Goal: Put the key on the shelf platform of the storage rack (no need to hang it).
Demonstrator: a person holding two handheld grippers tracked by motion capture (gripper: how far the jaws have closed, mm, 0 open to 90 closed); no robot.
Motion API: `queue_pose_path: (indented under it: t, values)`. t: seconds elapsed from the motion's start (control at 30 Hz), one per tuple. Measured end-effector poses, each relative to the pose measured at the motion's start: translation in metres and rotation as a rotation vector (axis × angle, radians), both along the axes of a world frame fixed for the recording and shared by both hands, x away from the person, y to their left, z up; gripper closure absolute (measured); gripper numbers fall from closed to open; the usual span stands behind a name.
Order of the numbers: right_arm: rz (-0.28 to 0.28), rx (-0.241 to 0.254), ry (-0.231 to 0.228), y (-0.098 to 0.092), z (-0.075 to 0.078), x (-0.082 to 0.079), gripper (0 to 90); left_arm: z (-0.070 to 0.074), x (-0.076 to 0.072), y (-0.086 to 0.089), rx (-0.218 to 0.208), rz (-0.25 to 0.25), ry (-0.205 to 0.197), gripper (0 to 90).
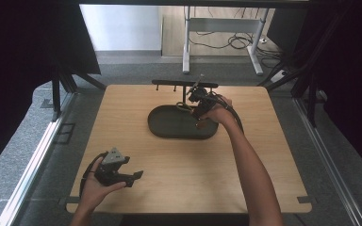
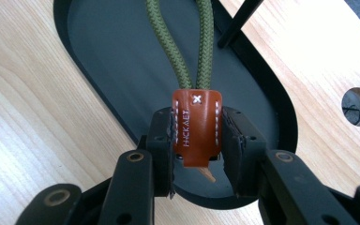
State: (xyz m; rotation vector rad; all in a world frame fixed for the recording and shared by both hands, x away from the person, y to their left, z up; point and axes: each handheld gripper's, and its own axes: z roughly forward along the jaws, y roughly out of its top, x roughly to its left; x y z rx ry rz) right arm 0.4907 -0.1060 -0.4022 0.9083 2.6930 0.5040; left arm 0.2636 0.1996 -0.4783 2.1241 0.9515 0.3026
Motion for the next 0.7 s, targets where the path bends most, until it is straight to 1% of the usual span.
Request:
queue_pose_path:
  t: [0.1, 0.2, 0.3, 0.33, 0.4, 0.43, 0.5, 0.6, 0.63, 0.7]
  values:
    - [0.0, -0.003, 0.0, -0.001, -0.004, 0.001, 66.8, 0.0, 0.0, 0.0, -0.002, 0.001, 0.001, 22.7]
    - [-0.003, -0.005, 0.002, -0.001, -0.012, 0.003, 66.7, -0.001, 0.0, -0.001, 0.0, 0.001, 0.003, 22.7]
    - [0.0, -0.005, 0.002, -0.001, -0.016, 0.004, 66.6, -0.001, 0.0, -0.001, 0.003, -0.002, 0.003, 22.7]
    - [0.0, -0.006, 0.004, -0.001, -0.02, 0.005, 66.5, -0.001, 0.0, -0.001, 0.004, -0.002, 0.003, 22.7]
    - [-0.004, -0.008, 0.003, -0.001, -0.022, 0.005, 66.5, -0.001, 0.0, -0.001, 0.004, -0.002, 0.004, 22.6]
    - [-0.002, -0.009, 0.004, -0.001, -0.026, 0.005, 66.4, -0.001, 0.001, -0.001, 0.005, -0.002, 0.004, 22.7]
    - [-0.001, -0.008, 0.005, -0.001, -0.027, 0.005, 66.4, -0.001, 0.001, -0.001, 0.005, -0.002, 0.004, 22.6]
    - [-0.006, -0.014, 0.023, 0.0, -0.033, 0.005, 66.1, -0.001, 0.0, -0.001, 0.006, -0.004, 0.004, 22.6]
    - [0.004, -0.012, 0.021, -0.001, -0.034, 0.005, 66.1, -0.001, 0.0, -0.001, 0.007, -0.004, 0.004, 22.6]
    - [0.0, -0.01, 0.022, 0.0, -0.036, 0.005, 66.0, -0.001, 0.0, -0.001, 0.008, -0.005, 0.004, 22.6]
